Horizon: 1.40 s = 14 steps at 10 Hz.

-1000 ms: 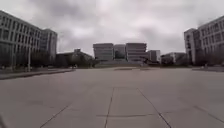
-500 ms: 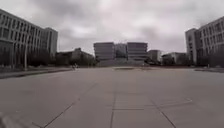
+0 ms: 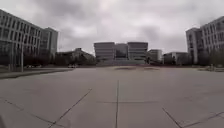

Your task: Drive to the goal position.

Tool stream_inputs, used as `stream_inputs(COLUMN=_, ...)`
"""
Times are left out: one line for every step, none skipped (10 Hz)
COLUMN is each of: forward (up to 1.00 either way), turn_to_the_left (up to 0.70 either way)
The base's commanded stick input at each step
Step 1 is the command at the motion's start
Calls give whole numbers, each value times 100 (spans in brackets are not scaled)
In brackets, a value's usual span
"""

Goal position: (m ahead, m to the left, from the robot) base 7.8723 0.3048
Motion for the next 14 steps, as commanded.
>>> stream_inputs(forward=100, turn_to_the_left=0)
stream_inputs(forward=100, turn_to_the_left=0)
stream_inputs(forward=100, turn_to_the_left=0)
stream_inputs(forward=100, turn_to_the_left=0)
stream_inputs(forward=100, turn_to_the_left=0)
stream_inputs(forward=100, turn_to_the_left=0)
stream_inputs(forward=100, turn_to_the_left=0)
stream_inputs(forward=100, turn_to_the_left=-4)
stream_inputs(forward=100, turn_to_the_left=-7)
stream_inputs(forward=100, turn_to_the_left=-4)
stream_inputs(forward=100, turn_to_the_left=0)
stream_inputs(forward=100, turn_to_the_left=0)
stream_inputs(forward=100, turn_to_the_left=-4)
stream_inputs(forward=100, turn_to_the_left=-15)
